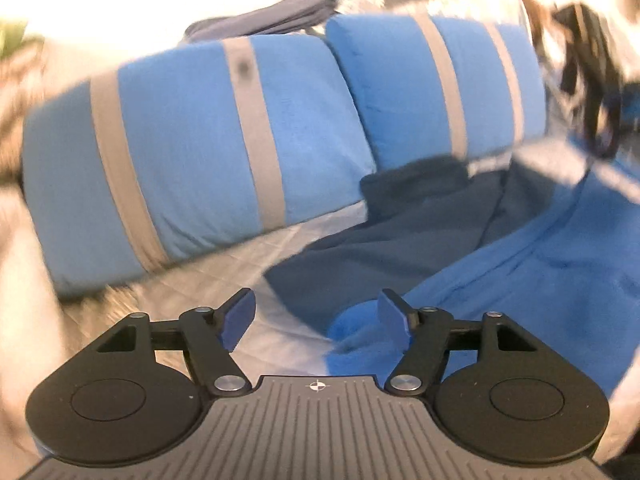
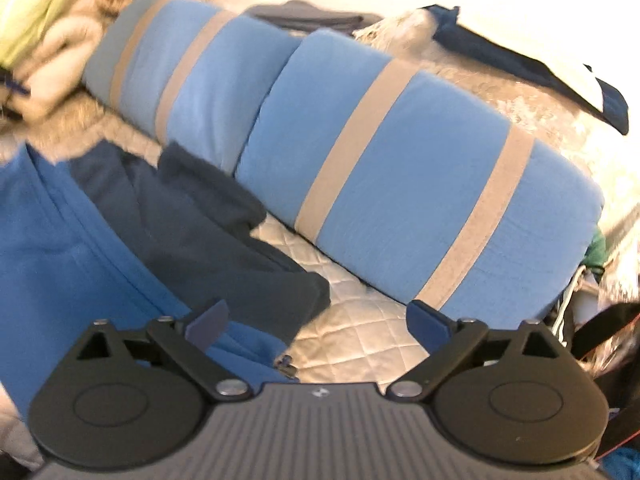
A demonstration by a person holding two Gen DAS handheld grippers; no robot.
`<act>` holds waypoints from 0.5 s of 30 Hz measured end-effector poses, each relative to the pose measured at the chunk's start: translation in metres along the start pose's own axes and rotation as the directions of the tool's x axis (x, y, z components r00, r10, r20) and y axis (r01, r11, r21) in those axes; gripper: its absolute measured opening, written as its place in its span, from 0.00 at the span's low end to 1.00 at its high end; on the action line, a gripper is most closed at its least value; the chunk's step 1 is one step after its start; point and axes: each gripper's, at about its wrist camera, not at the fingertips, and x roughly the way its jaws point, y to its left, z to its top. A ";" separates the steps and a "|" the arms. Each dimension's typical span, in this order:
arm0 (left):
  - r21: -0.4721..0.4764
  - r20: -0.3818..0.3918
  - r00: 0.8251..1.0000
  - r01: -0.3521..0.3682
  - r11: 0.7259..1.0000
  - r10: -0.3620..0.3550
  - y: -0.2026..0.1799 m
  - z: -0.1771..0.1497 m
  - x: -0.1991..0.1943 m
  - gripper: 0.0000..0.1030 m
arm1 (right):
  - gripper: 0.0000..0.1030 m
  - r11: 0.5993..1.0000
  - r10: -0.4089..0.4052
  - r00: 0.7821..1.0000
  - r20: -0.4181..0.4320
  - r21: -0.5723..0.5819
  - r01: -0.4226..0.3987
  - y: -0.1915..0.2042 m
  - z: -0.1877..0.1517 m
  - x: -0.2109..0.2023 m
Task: Fold clothes
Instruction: 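Open both grippers to release the folded hoodie, then grasp the fleece edge of the hoodie with the left gripper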
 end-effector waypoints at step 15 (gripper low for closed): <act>-0.276 0.054 0.935 0.352 0.895 -0.351 0.043 -0.069 0.064 0.65 | 0.97 0.995 0.009 0.997 -0.070 0.101 -0.002 0.006 -0.032 -0.018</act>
